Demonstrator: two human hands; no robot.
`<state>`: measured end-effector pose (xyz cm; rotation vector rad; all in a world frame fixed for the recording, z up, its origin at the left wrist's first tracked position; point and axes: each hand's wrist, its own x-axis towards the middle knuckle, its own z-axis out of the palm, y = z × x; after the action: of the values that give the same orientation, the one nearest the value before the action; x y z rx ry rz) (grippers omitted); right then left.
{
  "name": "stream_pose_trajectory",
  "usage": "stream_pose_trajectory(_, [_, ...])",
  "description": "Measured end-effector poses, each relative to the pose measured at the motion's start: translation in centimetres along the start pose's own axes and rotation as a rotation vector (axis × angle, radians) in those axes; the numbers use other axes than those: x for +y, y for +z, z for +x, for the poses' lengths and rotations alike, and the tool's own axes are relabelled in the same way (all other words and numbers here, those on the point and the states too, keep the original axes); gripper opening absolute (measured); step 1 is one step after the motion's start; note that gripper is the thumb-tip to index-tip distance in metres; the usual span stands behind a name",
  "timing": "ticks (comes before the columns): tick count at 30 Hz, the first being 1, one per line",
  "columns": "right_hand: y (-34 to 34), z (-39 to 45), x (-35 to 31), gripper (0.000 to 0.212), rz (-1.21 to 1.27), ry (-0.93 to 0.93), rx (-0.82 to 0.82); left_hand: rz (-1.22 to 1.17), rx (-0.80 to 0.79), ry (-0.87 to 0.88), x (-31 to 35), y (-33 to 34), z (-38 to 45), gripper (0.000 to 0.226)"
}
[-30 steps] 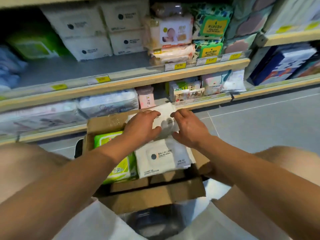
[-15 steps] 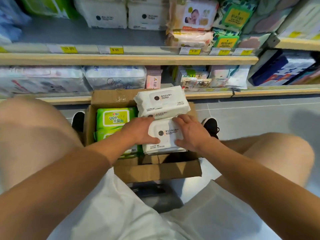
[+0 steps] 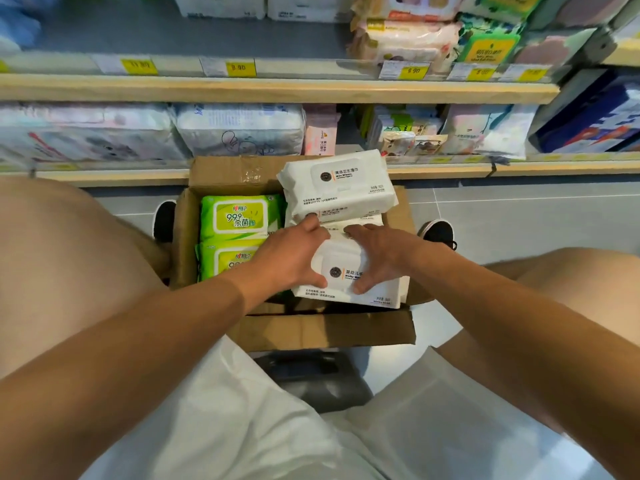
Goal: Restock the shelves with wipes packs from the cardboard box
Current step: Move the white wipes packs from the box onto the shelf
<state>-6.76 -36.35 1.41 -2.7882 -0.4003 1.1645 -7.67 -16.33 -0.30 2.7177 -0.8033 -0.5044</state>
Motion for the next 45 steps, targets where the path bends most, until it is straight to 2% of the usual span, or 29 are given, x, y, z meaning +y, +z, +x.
stream_pose_trajectory(3, [0.3,0.5,-0.2,0.12,0.169,-0.01,-0.018,0.055,0.021,0.043,0.1,0.4,-0.5,0.082])
stream_pose_trajectory(5, [0.8,0.4,-0.1,0.113,0.176,-0.012,0.022,0.015,0.041,0.063,-0.1,0.4,-0.7,0.079])
stream_pose_trajectory(7, [1.1,-0.1,0.0,0.107,0.107,-0.025,0.082,-0.125,0.098,0.029,-0.6,-0.4,-0.7,0.073])
stream_pose_trajectory(10, [1.1,-1.1,0.2,0.107,-0.082,-0.071,0.213,-0.291,0.27,-0.052,-1.9,-2.0,0.7,0.064])
stream_pose_trajectory(12, [1.1,-1.8,0.5,0.106,-0.143,-0.09,0.285,-0.284,0.354,-0.078,-2.6,-2.8,2.5,0.06])
stream_pose_trajectory(14, [1.0,-2.2,1.0,0.104,-0.172,-0.09,0.356,-0.233,0.361,-0.113,-3.2,-3.1,4.6,0.06])
stream_pose_trajectory(19, [1.1,-2.1,2.4,0.102,-0.185,-0.042,0.487,-0.06,0.203,-0.168,-3.8,-3.3,10.0,0.074])
stream_pose_trajectory(23, [1.6,-1.3,3.1,0.1,-0.152,-0.04,0.526,-0.172,0.071,-0.248,-3.8,-4.0,12.3,0.08])
stream_pose_trajectory(26, [1.8,-1.1,3.4,0.098,-0.152,-0.04,0.527,-0.139,0.026,-0.295,-3.8,-4.1,13.0,0.097])
stream_pose_trajectory(28, [1.9,-1.1,3.6,0.098,-0.176,-0.045,0.514,-0.115,0.013,-0.265,-3.9,-4.3,13.1,0.102])
stream_pose_trajectory(29, [2.0,-1.1,3.7,0.098,-0.195,-0.052,0.51,-0.111,0.009,-0.237,-4.0,-4.5,13.1,0.097])
stream_pose_trajectory(32, [2.4,-0.8,4.0,0.1,-0.253,-0.1,0.536,-0.174,0.005,-0.183,-4.1,-5.1,13.2,0.057])
stream_pose_trajectory(33, [2.5,-0.6,4.0,0.1,-0.263,-0.116,0.539,-0.207,-0.014,-0.171,-4.0,-5.2,13.2,0.052])
stream_pose_trajectory(36, [2.7,-0.6,4.2,0.1,-0.275,-0.127,0.543,-0.302,-0.146,-0.222,-3.7,-5.8,13.9,0.054])
stream_pose_trajectory(40, [2.8,-0.7,4.6,0.1,-0.273,-0.123,0.554,-0.267,-0.305,-0.256,-2.9,-6.6,15.2,0.062])
stream_pose_trajectory(43, [2.8,-0.7,4.6,0.1,-0.273,-0.13,0.552,-0.261,-0.399,-0.292,-2.4,-7.1,15.9,0.091])
stream_pose_trajectory(45, [2.9,-0.7,4.6,0.1,-0.274,-0.132,0.556,-0.29,-0.453,-0.297,-2.0,-7.3,16.2,0.072])
